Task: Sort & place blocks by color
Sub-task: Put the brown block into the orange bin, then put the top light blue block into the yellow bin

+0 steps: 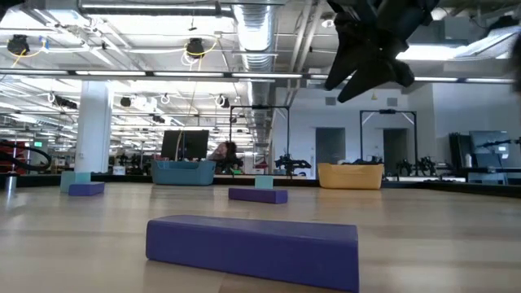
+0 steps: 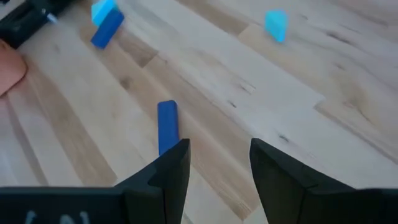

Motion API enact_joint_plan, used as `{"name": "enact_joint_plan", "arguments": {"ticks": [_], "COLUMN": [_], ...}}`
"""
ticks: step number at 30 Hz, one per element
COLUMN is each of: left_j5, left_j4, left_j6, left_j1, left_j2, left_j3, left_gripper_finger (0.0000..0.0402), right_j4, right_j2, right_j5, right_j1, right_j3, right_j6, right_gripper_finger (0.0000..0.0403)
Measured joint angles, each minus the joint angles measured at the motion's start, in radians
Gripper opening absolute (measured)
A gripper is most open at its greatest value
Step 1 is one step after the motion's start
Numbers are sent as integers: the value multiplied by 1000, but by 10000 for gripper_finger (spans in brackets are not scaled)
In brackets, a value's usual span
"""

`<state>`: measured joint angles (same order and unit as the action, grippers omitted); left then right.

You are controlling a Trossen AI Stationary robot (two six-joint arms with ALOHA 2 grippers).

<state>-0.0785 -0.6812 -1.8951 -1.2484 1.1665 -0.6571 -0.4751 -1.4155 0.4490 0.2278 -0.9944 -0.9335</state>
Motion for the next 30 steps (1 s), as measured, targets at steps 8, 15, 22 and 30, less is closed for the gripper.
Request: {"name": "enact_joint_plan", "arguments": {"ticks": [8,15,22,30], "left_j5": [56,67,-96,-418], "left_j4": [-23,-24,-165,-259], "left_j6": [-51,-82,-20,155], "left_j1": [0,6,63,258], "left_j2": [10,-3,-56,-158], "left_j3": [0,0,-79,-110], "left_gripper_finger": [194,197,179,163], "right_j4": [16,26,314,428], "right_j2": [0,0,0,0], "right_j5": [-95,-117,-245,-288], "right_j1": [-23,0,-16,-94], "right_j3": [0,30,174,231], "right_j6": [46,52,44,76], "right_gripper_finger": [188,188,188,188]}}
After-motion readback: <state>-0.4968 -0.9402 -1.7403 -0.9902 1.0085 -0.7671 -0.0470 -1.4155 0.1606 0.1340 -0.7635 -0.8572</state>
